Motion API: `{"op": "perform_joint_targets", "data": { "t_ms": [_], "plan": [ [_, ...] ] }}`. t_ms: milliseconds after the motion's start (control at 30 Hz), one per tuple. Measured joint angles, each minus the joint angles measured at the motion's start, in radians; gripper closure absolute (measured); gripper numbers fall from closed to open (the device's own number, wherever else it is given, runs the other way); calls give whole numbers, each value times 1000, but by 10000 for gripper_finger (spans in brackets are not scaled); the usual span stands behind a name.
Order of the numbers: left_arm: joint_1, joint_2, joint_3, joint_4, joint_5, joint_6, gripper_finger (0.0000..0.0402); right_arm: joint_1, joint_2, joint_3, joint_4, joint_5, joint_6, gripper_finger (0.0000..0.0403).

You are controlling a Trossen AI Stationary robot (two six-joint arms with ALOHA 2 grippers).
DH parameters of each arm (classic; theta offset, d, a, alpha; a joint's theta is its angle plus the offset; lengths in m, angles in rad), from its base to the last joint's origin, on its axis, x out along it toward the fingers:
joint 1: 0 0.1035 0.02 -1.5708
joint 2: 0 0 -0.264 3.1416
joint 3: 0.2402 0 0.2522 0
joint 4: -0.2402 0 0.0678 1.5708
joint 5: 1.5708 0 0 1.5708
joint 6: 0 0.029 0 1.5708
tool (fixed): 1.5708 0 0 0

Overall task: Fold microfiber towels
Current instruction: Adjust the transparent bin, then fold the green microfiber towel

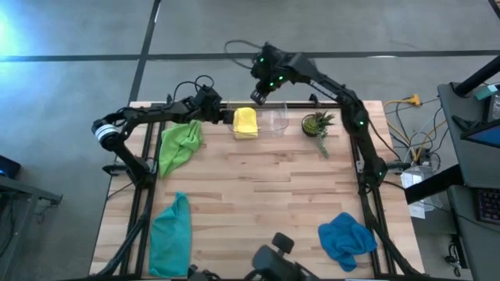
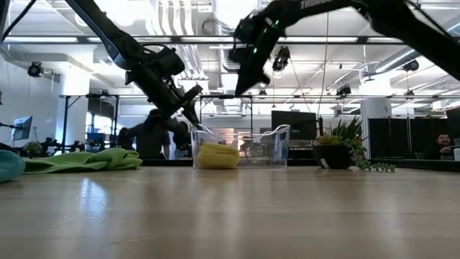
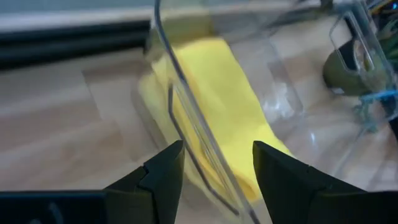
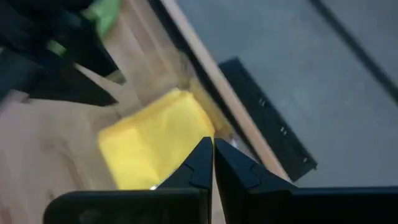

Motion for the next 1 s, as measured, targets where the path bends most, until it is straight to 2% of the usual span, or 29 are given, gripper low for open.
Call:
{"op": "perform_joint_targets", "data": {
  "t_ms": [200, 500, 733, 800, 933, 1000],
  "plan": [
    [12, -2, 0, 93, -6, -6, 227, 3, -125, 0, -5, 1, 12, 394],
    [49, 3, 2, 103, -14, -7, 227, 39, -297, -1, -84, 2, 57, 394],
    [60, -108, 2, -29, 22, 50, 227, 106, -390, -10, -231, 1, -14, 394],
    [58, -168, 2, -89, 86, 98, 227, 129, -402, -21, -285, -6, -19, 394],
    [39, -304, -5, -211, 325, 206, 227, 173, -434, -94, -345, -79, -19, 394],
    [13, -380, -7, -282, 407, 239, 227, 197, -459, -168, -327, -129, -19, 394]
  ]
}}
